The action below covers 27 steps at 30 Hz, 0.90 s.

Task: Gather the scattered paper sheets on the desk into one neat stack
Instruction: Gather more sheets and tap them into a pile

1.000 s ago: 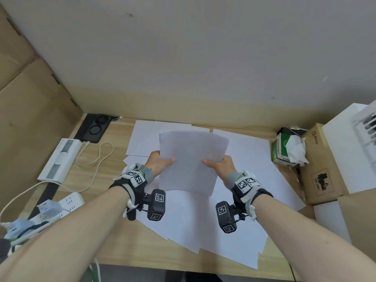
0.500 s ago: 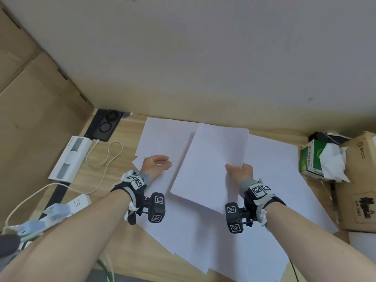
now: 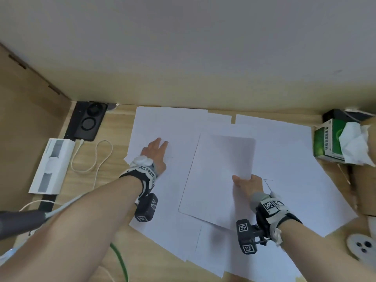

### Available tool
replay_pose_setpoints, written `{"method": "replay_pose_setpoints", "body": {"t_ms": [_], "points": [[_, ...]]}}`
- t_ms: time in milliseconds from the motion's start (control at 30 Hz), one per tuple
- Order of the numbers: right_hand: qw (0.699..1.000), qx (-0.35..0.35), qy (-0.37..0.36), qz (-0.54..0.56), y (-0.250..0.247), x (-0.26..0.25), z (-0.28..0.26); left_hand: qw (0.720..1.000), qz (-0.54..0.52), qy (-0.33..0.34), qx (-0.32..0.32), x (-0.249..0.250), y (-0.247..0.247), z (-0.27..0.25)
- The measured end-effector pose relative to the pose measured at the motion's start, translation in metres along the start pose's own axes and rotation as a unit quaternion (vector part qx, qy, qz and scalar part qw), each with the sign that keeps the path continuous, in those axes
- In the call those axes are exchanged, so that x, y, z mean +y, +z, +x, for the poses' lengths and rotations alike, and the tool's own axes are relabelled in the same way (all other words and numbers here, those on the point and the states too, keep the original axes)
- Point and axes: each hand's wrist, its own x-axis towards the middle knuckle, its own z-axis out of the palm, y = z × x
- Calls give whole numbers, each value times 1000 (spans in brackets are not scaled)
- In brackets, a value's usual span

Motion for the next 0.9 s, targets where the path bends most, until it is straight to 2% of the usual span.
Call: {"method": "replay_pose_setpoints", "body": {"t_ms": [33, 100, 167, 300, 500, 600, 667, 733, 800, 833, 900], "points": [[1000, -15, 4, -3, -2, 2, 2, 999, 50, 6, -5, 1, -2, 1], [1000, -21, 9, 0, -4, 7, 8, 990, 133, 31, 25, 3, -6, 7], [1000, -26, 9, 2, -5, 9, 11, 982, 181, 47, 43, 4, -8, 14], [999, -29, 12, -6, -4, 8, 14, 976, 207, 60, 37, 0, -23, 24], [999, -35, 13, 0, -4, 2, 14, 983, 174, 49, -22, -2, -37, 3], [999, -30, 11, -20, -1, -5, 9, 987, 132, 34, -90, -5, -37, -21], [999, -11, 6, -35, 3, -7, 8, 989, 60, 63, -117, -3, -29, -35], [999, 2, 1, -45, 8, -5, 9, 982, 0, 85, -167, 7, -21, -51], [999, 2, -4, -48, 13, -4, 8, 965, -103, 73, -228, 21, -21, -64], [999, 4, -6, -50, 15, -3, 7, 958, -146, 54, -240, 25, -22, -65], [999, 3, -11, -53, 17, -3, 4, 963, -163, 14, -212, 23, -21, -64]]}}
